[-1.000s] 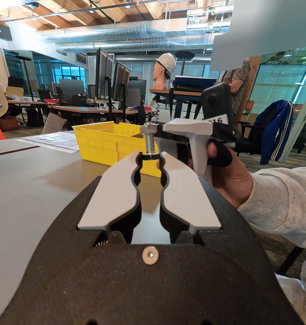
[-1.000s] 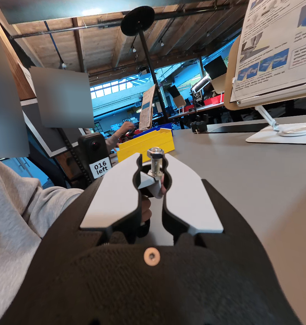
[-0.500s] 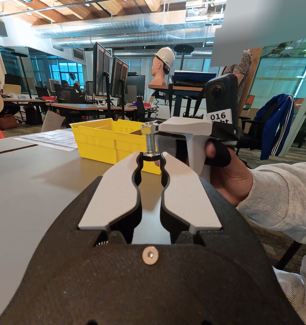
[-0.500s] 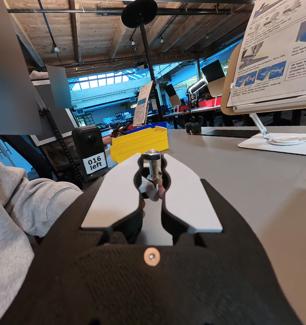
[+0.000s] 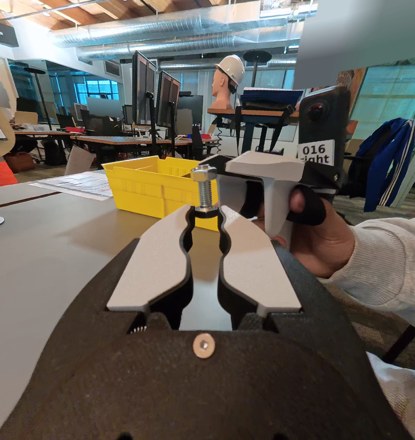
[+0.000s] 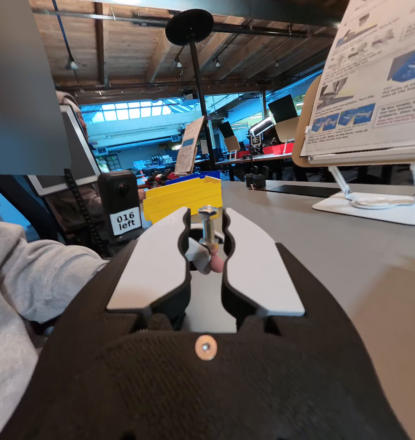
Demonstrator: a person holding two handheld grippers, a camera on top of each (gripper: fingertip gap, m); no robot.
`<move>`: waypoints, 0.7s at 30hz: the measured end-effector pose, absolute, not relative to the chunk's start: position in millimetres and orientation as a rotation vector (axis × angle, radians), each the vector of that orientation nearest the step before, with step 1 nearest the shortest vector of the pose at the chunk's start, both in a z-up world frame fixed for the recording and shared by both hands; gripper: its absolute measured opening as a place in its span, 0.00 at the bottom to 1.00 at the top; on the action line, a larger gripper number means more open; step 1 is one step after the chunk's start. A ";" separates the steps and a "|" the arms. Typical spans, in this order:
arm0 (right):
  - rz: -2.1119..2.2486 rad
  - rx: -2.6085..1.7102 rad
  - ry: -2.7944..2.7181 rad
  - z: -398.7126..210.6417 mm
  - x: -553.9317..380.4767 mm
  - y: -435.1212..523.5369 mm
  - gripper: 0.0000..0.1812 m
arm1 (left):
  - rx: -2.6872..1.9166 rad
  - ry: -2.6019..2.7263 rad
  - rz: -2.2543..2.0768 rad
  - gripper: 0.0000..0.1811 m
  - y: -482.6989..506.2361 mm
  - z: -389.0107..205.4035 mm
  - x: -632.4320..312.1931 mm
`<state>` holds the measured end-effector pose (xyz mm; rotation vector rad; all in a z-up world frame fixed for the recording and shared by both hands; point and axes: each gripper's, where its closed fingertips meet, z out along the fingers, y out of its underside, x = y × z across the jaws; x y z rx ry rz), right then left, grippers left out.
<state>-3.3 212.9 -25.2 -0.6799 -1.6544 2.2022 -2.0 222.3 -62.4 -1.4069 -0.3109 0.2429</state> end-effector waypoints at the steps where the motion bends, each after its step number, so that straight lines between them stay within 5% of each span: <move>1: 2.177 -0.668 -1.657 -26.1 -3.5 211.6 0.14 | -1.415 -0.304 0.254 0.10 222.6 -62.9 -1.9; 21: 2.105 -0.678 -1.654 -30.0 -8.8 215.0 0.13 | -1.432 -0.322 0.268 0.10 222.4 -65.8 -4.7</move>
